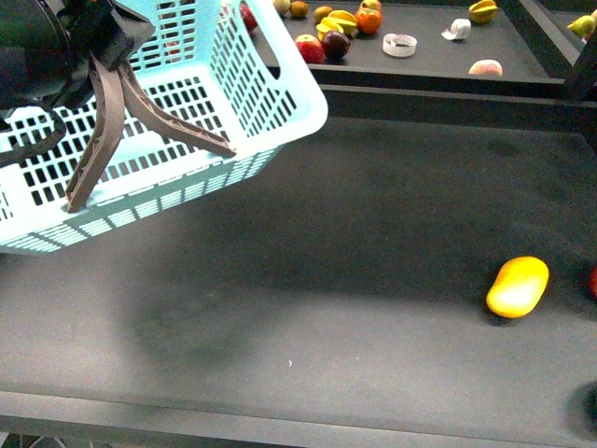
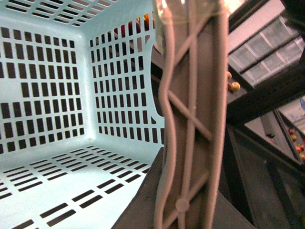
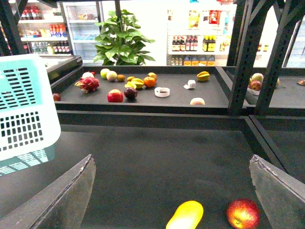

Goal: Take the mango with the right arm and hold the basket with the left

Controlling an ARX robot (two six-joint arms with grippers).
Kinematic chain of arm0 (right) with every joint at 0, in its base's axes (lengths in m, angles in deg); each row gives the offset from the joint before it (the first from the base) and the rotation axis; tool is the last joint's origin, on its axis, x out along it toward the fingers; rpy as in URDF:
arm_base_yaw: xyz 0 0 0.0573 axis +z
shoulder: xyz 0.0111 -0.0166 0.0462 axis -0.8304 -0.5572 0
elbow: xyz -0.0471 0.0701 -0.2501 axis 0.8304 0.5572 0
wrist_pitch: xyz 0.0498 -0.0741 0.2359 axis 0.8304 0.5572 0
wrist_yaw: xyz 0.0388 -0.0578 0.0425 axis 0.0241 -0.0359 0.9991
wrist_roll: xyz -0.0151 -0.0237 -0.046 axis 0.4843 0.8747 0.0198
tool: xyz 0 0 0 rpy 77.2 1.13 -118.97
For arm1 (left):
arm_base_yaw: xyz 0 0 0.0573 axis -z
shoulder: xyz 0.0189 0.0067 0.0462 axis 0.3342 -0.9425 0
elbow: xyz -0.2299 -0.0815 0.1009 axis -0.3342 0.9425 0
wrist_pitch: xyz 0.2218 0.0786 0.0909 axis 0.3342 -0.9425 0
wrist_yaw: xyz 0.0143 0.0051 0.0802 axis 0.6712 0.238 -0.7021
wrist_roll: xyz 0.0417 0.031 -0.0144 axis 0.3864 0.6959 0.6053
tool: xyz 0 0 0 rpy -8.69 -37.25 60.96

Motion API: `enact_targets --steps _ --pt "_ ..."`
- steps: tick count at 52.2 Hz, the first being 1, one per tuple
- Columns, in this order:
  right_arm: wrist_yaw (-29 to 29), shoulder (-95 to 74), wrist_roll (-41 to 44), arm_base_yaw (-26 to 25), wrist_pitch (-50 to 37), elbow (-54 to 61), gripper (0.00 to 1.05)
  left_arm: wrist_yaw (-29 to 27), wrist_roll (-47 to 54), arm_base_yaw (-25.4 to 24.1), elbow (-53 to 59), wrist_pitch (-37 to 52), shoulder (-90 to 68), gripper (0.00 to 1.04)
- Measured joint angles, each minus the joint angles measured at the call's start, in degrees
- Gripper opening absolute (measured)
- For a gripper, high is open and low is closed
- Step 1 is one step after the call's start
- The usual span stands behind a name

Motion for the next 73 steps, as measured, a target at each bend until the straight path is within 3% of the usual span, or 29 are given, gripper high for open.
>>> enact_targets --steps 15,56,73 --pt "0.0 0.0 0.0 0.0 0.0 0.0 0.96 2.6 12.7 2.6 5.3 2.8 2.6 0.06" --pt "0.0 0.0 0.0 0.0 0.0 0.0 0.96 10.6 18.6 5.4 11.2 6.6 6.1 0.06" --pt "0.0 0.0 0.0 0.0 0.0 0.0 0.96 11.1 19.5 5.2 13.2 9.0 6.1 0.06"
